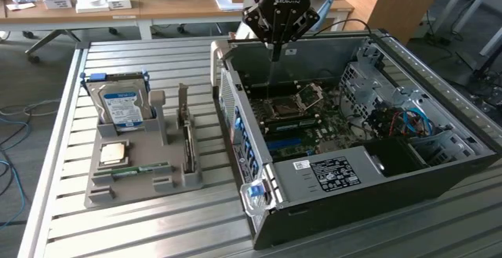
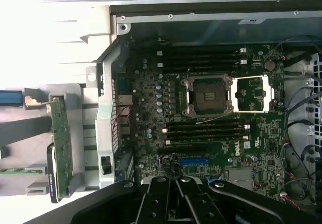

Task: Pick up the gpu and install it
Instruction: 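Reach for the gpu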

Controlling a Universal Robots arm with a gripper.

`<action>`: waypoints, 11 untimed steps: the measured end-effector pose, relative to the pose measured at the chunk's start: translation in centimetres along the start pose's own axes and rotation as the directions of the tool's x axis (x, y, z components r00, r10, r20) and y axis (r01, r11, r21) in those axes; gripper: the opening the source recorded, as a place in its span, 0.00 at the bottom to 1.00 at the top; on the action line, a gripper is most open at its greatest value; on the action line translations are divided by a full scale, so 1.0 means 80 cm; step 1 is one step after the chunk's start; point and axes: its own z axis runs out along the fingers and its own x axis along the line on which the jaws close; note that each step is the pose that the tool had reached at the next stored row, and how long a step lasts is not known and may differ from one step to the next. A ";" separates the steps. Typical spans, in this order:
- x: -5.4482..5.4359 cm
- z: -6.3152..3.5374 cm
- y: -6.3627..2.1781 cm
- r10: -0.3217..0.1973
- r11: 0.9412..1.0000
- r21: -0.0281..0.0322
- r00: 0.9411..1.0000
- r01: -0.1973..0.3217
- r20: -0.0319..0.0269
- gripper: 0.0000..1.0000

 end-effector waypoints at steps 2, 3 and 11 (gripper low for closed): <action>0.003 0.000 0.000 0.000 1.000 0.000 1.000 0.000 0.000 0.11; 0.004 0.000 0.000 0.000 1.000 0.000 1.000 0.000 0.000 0.11; 0.018 0.000 -0.001 0.000 1.000 0.000 1.000 0.000 0.000 0.11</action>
